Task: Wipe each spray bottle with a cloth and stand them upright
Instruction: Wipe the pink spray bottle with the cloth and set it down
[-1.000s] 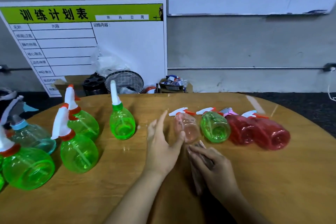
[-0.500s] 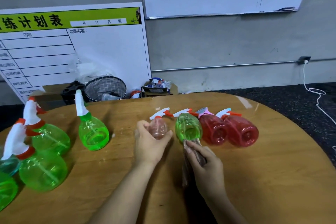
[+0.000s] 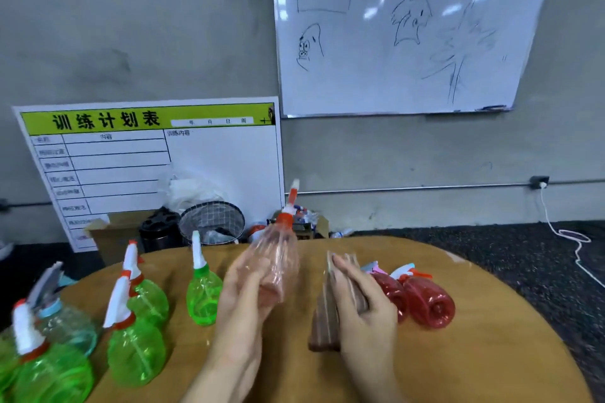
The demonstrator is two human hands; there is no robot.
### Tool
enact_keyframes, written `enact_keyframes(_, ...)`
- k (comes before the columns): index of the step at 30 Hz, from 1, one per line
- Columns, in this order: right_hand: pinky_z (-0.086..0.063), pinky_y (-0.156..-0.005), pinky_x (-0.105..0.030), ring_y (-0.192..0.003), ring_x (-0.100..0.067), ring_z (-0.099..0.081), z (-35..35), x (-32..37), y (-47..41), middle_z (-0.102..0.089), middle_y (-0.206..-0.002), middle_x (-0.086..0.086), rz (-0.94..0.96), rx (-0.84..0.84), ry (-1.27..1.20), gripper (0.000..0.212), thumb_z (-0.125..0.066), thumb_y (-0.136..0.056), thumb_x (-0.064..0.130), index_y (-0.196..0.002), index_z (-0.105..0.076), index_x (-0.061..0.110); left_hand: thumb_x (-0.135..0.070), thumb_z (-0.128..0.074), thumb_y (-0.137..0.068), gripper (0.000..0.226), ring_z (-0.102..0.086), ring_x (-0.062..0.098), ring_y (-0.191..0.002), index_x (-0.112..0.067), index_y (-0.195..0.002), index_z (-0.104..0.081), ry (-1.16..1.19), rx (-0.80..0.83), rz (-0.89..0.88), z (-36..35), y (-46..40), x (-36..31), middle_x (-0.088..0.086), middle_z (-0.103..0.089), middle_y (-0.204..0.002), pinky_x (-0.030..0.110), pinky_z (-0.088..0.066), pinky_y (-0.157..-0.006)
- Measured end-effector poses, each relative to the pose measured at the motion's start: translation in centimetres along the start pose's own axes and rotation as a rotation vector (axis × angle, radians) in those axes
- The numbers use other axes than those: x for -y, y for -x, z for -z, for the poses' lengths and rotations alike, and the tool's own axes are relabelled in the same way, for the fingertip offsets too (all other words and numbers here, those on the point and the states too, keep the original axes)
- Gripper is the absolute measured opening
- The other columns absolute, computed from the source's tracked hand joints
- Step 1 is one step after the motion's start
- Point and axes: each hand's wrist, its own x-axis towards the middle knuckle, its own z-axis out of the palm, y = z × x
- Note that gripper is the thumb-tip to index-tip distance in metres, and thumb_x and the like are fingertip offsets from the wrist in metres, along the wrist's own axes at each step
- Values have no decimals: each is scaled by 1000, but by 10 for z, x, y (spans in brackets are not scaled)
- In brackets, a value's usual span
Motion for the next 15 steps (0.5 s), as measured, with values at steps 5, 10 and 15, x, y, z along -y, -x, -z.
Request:
enact_keyframes(5, -53, -102, -37, -115, -13, -71, -24, 107, -3, -78, -114, 6, 114, 118, -137, 20, -71, -93, 23, -110, -82, 28, -41, -71, -72, 60, -63, 14, -64, -24, -130, -71, 121, 158, -115, -30, 52, -74, 7, -75, -82, 34, -49, -78)
enact_keyframes(10, -53, -106, -50, -116, -17, -71, -30, 173, 11, -77, -117, 3, 205, 159, -192, 24, -72, -91, 27, -111, -80, 38, -30, -68, -78, 62, -68, 11, -67, -25, -140, -62, 162, 322, -174, -37, 90, -130, 7, -77, -114, 19, -57, -63)
enact_keyframes(15, -55, -103, -49, -114, -17, -71, -25, 222, 34, -77, -116, 2, 267, 196, -191, 20, -73, -94, 30, -111, -80, 39, -17, -73, -74, 66, -71, 16, -69, -33, -137, -62, 168, 371, -213, -29, 131, -166, 17, -73, -130, 25, -61, -62)
